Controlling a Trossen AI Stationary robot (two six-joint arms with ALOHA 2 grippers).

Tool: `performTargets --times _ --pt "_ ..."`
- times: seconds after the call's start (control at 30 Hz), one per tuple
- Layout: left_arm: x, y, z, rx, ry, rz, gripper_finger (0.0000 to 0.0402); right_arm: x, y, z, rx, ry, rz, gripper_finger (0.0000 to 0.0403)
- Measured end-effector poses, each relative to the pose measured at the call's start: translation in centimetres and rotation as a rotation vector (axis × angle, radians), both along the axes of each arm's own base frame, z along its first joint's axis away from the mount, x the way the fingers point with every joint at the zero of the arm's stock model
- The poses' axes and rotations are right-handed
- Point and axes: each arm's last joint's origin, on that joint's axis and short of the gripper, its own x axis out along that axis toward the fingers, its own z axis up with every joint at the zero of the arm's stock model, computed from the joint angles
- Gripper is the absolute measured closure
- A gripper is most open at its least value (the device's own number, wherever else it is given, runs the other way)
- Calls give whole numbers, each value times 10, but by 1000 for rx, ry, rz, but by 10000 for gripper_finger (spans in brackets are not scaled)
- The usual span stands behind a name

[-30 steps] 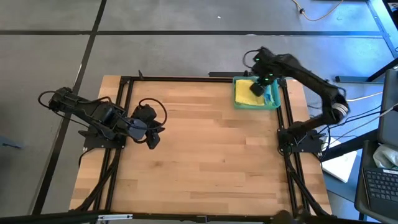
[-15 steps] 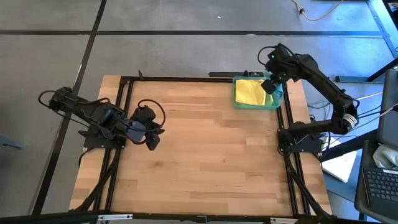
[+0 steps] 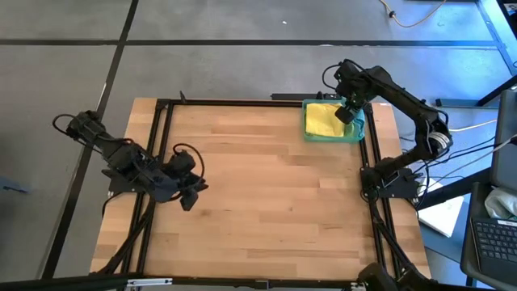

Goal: Fold microfiber towels
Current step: Stack the folded blue microfiber cloth on top of the folded yellow microfiber cloth

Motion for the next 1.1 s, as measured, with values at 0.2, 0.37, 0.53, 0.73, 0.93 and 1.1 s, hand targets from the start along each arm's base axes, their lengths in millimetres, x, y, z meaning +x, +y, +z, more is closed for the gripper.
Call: performTargets --times 0.2,0.37,0.53,0.73,0.93,1.1 --pt "-4 -6 0 12 -3 -29 302 -2 -7 -1 -27 -33 -62 386" --pt "-4 -6 0 22 -4 -28 302 4 -12 -5 -27 -104 -56 385" --pt "-5 -7 0 -3 -1 -26 302 11 -18 -18 41 -106 -48 385" --pt "-10 -14 0 -34 -4 -41 302 22 -28 -34 97 -159 -60 385" --pt "-12 -16 -1 -34 6 -45 302 43 -29 -43 125 -266 -20 383" --pt "-12 -16 -1 -39 6 -40 302 56 -27 -48 176 -346 26 349"
